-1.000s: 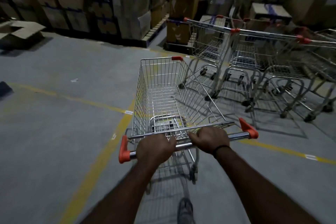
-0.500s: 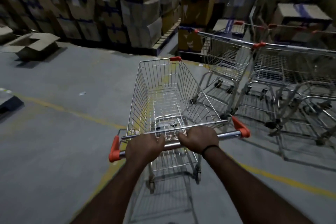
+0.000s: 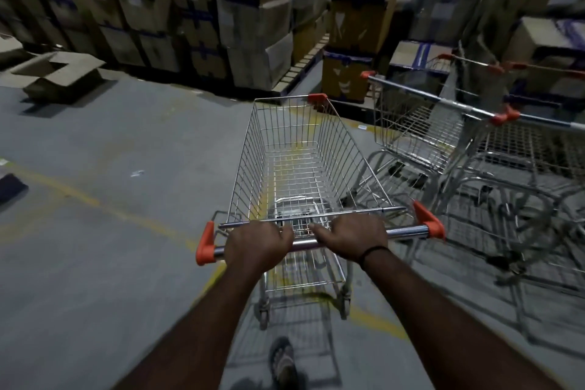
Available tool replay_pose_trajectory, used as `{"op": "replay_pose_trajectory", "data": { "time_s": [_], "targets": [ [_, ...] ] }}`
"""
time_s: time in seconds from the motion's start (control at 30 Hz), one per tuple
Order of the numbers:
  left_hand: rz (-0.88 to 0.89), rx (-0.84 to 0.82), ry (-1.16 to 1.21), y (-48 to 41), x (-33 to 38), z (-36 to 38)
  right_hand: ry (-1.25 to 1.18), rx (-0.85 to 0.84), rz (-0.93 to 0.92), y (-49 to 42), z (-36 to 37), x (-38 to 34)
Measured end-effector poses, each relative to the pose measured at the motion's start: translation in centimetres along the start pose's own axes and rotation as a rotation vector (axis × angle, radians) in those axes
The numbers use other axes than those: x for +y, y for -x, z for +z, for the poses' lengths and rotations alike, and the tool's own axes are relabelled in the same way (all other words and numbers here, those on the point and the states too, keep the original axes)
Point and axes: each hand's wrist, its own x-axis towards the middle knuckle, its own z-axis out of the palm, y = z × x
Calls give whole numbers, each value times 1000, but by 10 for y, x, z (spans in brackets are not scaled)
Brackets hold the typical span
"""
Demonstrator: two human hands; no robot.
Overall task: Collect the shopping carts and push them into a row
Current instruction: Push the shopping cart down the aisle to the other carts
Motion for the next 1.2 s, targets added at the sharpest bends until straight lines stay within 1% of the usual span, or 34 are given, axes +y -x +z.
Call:
{"op": "replay_pose_trajectory", "data": {
  "time_s": [0.1, 0.3, 0.47, 0.67, 0.73, 0.83, 0.93, 1.0, 1.07, 1.2],
  "targets": [
    [20, 18, 8, -57, -2, -1, -19, -6, 22, -52, -10, 8],
    [64, -2, 13, -165, -10, -3, -12, 5, 64, -152, -20, 19],
    [68, -21, 16, -241, -17, -1, -26, 2, 96, -223, -20, 25],
    [67, 24, -57, -330, -28, -1, -93, 27, 106, -305, -20, 31],
    [26, 39, -72, -361, -32, 0, -106, 51, 89, -332, -23, 32],
    [-59, -8, -130, -403, -32, 7, -112, 92, 11, -366, -22, 40],
    [-101, -14, -170, -447, -34, 17, -143, 132, -52, -401, -18, 52],
    [-90, 1, -105, -474, -33, 18, -154, 143, -78, -422, -15, 60],
    [-68, 70, -72, -499, -34, 23, -169, 144, -86, -442, -14, 68],
    [4, 99, -170, -537, -24, 23, -185, 134, -75, -478, -18, 83]
  ]
}}
